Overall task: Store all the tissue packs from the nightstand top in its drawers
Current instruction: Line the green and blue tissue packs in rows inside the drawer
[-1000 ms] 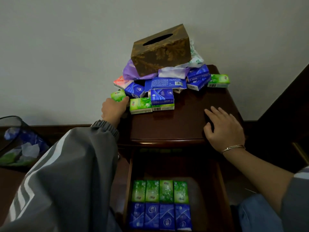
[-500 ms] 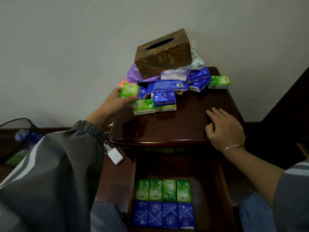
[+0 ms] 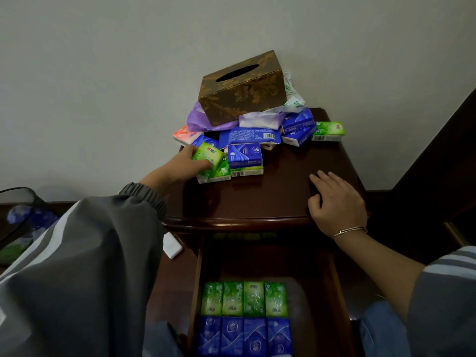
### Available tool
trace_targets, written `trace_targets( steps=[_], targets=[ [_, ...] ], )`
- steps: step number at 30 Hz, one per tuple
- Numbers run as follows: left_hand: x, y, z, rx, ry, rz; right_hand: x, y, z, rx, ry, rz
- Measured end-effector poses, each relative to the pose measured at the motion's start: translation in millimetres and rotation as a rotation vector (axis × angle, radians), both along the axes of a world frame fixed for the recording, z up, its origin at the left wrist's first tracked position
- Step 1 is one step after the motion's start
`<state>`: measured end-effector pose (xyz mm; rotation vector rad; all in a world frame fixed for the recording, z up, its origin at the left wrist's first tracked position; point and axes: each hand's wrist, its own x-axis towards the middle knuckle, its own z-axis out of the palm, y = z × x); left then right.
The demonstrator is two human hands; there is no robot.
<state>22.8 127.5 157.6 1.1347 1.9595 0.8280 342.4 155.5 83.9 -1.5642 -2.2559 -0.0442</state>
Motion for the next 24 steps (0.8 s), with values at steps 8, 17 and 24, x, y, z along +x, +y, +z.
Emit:
trace_targets(
  steps=[8,17,24],
  targets=[
    [-8.4,-19.1,7.9,-0.247,0.170,-0.247,-0.6,0.2,-1.0,0.003,-0.006,-0.006],
    [45.1,-38.6,-32.1,0.069,0.504,0.066,-0.5,0.6,-1.4,-0.011,0.002,-0.006],
    [33.8,-50.1,-49.8,0.393,0.277,0.517,-0.2,0.1,-1.1,-0.002,0.031,-0.006]
  ],
)
